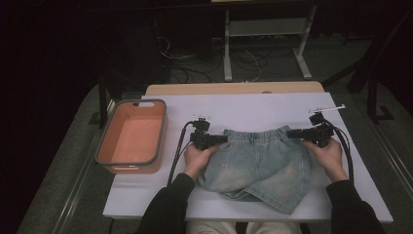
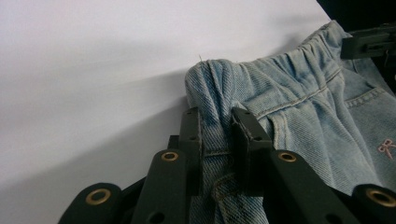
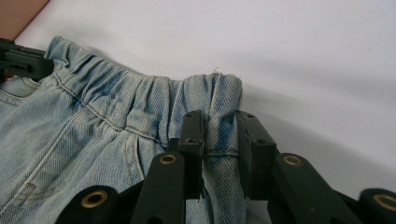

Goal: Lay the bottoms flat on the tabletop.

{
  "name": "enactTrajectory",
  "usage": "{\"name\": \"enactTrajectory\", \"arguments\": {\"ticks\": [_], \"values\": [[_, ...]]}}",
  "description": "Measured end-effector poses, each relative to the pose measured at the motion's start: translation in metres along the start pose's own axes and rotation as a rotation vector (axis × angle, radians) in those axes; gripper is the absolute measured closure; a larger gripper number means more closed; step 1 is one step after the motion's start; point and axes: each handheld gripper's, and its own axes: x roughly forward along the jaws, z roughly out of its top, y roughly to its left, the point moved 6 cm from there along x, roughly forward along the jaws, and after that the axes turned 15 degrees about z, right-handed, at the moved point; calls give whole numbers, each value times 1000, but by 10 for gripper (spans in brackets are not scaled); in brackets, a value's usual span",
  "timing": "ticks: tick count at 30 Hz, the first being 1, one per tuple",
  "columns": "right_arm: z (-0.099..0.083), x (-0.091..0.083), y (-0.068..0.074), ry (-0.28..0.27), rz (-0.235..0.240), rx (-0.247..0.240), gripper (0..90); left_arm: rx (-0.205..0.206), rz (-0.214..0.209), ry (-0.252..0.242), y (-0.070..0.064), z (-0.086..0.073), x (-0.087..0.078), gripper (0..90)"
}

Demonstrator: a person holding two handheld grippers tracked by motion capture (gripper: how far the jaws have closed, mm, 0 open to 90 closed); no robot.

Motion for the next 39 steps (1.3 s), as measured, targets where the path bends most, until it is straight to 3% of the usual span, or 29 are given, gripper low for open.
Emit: {"name": "enactTrajectory", "arguments": {"ticks": [10,14,18,31,39], "values": [[4,4,-3,19,-7,-23,732,11,-2,-39,-1,10,-7,755],[11,4,-2,11,8,-34,734,4,-1,-50,1,15,-9,757],[22,7,-2,3,22,-41,735,26,22,-73,1,23,-15,756],[79,-2,-2,-42,16,-62,735,57,81,-178,-6,80,-32,756],[109,-8,6,-71,-1,-119,736,68,115,-220,-5,106,-40,756]]}}
